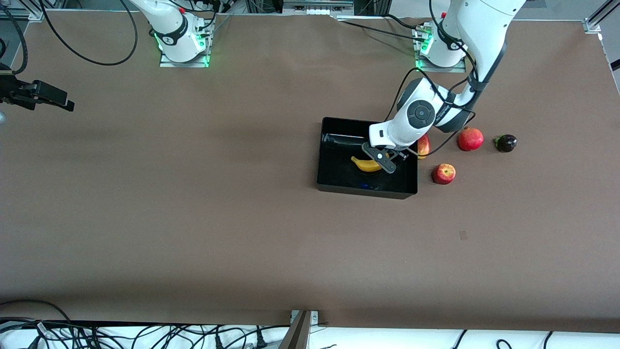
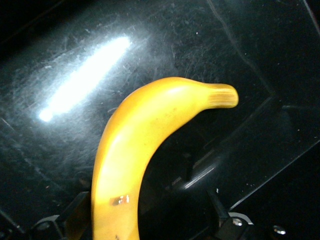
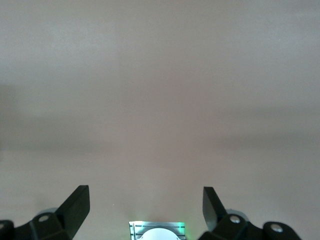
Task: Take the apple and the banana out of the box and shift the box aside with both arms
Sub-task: 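Lower the left gripper and grasp the yellow banana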
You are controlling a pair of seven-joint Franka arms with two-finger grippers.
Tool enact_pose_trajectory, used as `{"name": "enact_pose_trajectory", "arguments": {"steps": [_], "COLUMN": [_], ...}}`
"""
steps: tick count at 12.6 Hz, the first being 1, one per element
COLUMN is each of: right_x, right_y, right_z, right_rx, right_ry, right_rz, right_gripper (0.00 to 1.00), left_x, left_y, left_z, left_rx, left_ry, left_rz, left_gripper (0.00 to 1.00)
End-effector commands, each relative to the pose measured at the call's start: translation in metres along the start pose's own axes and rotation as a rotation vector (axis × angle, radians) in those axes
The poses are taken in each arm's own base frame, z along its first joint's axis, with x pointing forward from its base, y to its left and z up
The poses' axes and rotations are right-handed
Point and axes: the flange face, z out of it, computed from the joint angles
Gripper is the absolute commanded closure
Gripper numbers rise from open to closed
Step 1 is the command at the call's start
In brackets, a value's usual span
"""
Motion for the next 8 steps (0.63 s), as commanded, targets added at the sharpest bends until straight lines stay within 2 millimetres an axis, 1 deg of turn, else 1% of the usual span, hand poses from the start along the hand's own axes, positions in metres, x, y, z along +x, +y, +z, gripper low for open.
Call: {"name": "enact_pose_trajectory", "arguments": {"steps": [1,3,6,7,8], "right_x": [-0.001,-0.001,-0.001,-0.001,-0.001], "right_y": [-0.002,-0.002,-0.002,-0.002,-0.002], "right_z": [-0.004,-0.004,-0.004,-0.004,-0.004], "right_rx": [0.017,0.018,0.017,0.018,0.018], "right_ry": [-0.003,-0.003,-0.003,-0.003,-0.003], "right_rz": [-0.006,-0.006,-0.006,-0.006,-0.006], "right_gripper": [0.0,0.0,0.0,0.0,0.0], "left_x": [0.002,0.001,0.0,-0.001,0.0], "left_y": [0.001,0.0,0.0,0.001,0.001], "left_z": [0.009,0.018,0.022,0.025,0.025], "left_rx": [-0.003,-0.006,-0.01,-0.012,-0.013], "left_ry": [0.012,0.009,0.002,-0.002,-0.002], "left_rz": [-0.006,-0.005,-0.006,-0.005,-0.004], "left_gripper": [0.0,0.0,0.0,0.04,0.36]}}
